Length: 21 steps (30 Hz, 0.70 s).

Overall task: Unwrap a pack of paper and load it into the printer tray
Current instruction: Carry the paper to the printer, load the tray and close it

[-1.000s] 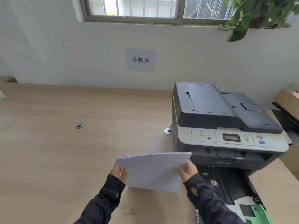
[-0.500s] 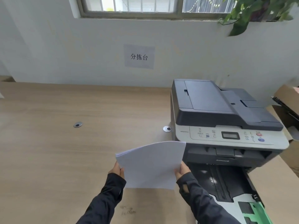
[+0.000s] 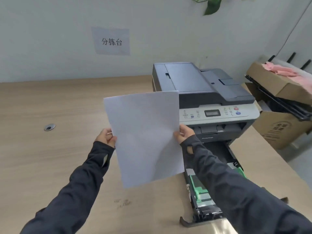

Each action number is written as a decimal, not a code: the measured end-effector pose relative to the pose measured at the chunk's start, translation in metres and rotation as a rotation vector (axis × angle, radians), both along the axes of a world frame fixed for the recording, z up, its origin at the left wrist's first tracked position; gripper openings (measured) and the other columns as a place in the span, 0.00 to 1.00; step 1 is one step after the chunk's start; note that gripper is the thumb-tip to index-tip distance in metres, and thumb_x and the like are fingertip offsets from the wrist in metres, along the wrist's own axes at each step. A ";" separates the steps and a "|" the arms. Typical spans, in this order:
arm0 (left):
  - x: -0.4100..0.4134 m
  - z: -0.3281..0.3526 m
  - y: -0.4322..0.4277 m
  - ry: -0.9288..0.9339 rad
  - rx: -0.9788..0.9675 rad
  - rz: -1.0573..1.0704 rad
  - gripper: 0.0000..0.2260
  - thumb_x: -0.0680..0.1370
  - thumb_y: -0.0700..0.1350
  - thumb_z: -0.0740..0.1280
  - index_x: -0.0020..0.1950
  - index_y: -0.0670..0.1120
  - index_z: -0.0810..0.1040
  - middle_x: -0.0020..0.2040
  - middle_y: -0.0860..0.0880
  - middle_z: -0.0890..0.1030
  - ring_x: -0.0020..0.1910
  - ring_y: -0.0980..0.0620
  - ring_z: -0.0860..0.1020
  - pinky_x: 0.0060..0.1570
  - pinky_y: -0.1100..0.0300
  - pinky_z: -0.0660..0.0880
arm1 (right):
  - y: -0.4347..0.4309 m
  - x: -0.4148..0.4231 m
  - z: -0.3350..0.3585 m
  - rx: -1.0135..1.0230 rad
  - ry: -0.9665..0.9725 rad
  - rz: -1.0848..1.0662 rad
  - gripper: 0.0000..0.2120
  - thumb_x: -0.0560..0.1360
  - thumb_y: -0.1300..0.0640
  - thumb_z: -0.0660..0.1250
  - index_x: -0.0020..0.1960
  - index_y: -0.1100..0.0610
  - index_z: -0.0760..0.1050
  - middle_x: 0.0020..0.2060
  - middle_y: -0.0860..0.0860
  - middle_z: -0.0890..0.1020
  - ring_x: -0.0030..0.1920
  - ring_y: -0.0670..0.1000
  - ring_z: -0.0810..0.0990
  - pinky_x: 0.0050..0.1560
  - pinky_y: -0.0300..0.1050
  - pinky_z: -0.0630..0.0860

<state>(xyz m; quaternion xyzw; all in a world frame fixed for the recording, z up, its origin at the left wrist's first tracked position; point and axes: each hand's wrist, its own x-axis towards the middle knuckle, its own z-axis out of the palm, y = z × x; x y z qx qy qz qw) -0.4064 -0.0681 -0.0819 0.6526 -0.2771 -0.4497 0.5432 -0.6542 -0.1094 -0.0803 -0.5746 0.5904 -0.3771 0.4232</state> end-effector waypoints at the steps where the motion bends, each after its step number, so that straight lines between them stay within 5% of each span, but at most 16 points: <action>1: -0.005 0.005 -0.002 -0.052 -0.031 -0.031 0.09 0.78 0.30 0.55 0.52 0.39 0.71 0.51 0.40 0.81 0.17 0.66 0.75 0.21 0.68 0.75 | 0.001 -0.007 0.008 -0.020 -0.011 -0.027 0.16 0.74 0.70 0.57 0.57 0.64 0.76 0.45 0.54 0.78 0.45 0.50 0.77 0.46 0.42 0.75; 3: -0.017 0.016 -0.004 -0.093 -0.087 -0.107 0.10 0.77 0.30 0.57 0.54 0.41 0.70 0.32 0.50 0.83 0.19 0.66 0.77 0.20 0.72 0.75 | 0.004 -0.027 0.019 -0.049 -0.026 -0.061 0.15 0.74 0.70 0.57 0.57 0.66 0.76 0.43 0.55 0.78 0.37 0.45 0.78 0.37 0.30 0.74; 7: -0.057 0.022 0.001 0.024 -0.061 -0.322 0.13 0.77 0.31 0.60 0.58 0.43 0.72 0.24 0.55 0.83 0.22 0.60 0.81 0.25 0.67 0.80 | 0.021 -0.081 0.026 -0.018 -0.092 -0.073 0.15 0.75 0.74 0.56 0.61 0.70 0.71 0.48 0.58 0.78 0.35 0.41 0.80 0.39 0.33 0.77; 14: -0.157 -0.008 0.018 0.205 0.138 -0.433 0.19 0.77 0.30 0.58 0.69 0.34 0.64 0.49 0.39 0.79 0.24 0.55 0.82 0.23 0.66 0.79 | 0.049 -0.177 -0.014 0.258 -0.126 -0.115 0.18 0.75 0.74 0.58 0.65 0.68 0.68 0.52 0.56 0.78 0.39 0.50 0.81 0.35 0.34 0.80; 17: -0.194 -0.029 0.022 0.213 0.200 -0.411 0.20 0.77 0.29 0.58 0.69 0.33 0.64 0.66 0.31 0.71 0.49 0.44 0.76 0.34 0.60 0.80 | 0.056 -0.209 -0.036 0.362 -0.145 -0.160 0.21 0.71 0.71 0.64 0.64 0.69 0.68 0.51 0.57 0.78 0.43 0.57 0.79 0.38 0.41 0.80; 19: -0.217 -0.045 0.022 0.210 0.238 -0.397 0.20 0.77 0.29 0.59 0.69 0.33 0.64 0.68 0.31 0.69 0.53 0.41 0.73 0.40 0.56 0.80 | 0.057 -0.231 -0.051 0.434 -0.138 -0.158 0.30 0.64 0.65 0.66 0.65 0.70 0.67 0.50 0.58 0.78 0.49 0.62 0.79 0.51 0.53 0.78; 21: -0.243 -0.059 0.023 0.173 0.294 -0.359 0.20 0.77 0.30 0.60 0.69 0.33 0.65 0.67 0.31 0.70 0.52 0.41 0.72 0.53 0.48 0.75 | 0.054 -0.253 -0.064 0.505 -0.121 -0.148 0.28 0.66 0.68 0.65 0.66 0.69 0.67 0.53 0.62 0.78 0.53 0.63 0.77 0.55 0.58 0.75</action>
